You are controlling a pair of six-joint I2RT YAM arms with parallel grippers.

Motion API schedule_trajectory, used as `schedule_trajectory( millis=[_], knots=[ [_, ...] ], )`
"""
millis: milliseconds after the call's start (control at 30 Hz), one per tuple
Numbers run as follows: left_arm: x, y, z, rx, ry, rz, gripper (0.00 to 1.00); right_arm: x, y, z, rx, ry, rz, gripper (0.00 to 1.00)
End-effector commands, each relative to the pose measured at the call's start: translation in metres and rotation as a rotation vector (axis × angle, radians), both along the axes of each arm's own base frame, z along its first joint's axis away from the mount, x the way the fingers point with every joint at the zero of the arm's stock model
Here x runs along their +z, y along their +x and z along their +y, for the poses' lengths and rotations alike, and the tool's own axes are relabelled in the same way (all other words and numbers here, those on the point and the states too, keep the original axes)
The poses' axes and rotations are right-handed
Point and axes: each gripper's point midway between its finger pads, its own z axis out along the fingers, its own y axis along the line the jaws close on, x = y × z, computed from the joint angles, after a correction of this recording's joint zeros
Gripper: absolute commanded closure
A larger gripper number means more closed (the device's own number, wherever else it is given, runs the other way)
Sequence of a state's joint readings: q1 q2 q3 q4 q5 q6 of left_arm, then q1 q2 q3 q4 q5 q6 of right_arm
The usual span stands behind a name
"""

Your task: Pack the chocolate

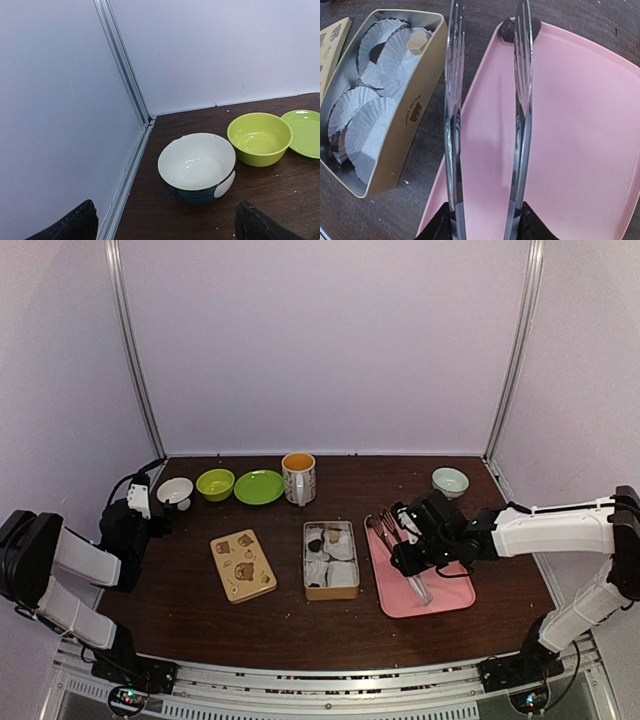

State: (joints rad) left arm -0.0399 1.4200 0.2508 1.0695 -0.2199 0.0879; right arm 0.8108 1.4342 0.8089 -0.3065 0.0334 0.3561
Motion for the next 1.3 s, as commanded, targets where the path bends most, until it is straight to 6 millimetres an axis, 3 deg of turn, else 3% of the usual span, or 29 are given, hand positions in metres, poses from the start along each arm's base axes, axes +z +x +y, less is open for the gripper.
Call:
schedule_trajectory(
  millis=[0, 333, 767, 1267],
  knots=[
    [0.016, 0.005, 0.001, -0.002, -0.008, -0.062, 0.02, -0.002, 0.016, -0.006, -0.095, -0.007, 0.010, 0.59],
    [0.017, 0.005, 0.001, -0.004, -0.008, -0.062, 0.02, -0.007, 0.039, -0.011, -0.194, 0.053, 0.036, 0.59],
    [0.016, 0.005, 0.001, -0.003, -0.007, -0.062, 0.02, -0.018, 0.059, -0.001, -0.261, 0.059, 0.068, 0.60],
    [0.016, 0.005, 0.001, -0.004, -0.008, -0.062, 0.02, -0.032, 0.070, 0.006, -0.279, 0.045, 0.125, 0.60]
  ],
)
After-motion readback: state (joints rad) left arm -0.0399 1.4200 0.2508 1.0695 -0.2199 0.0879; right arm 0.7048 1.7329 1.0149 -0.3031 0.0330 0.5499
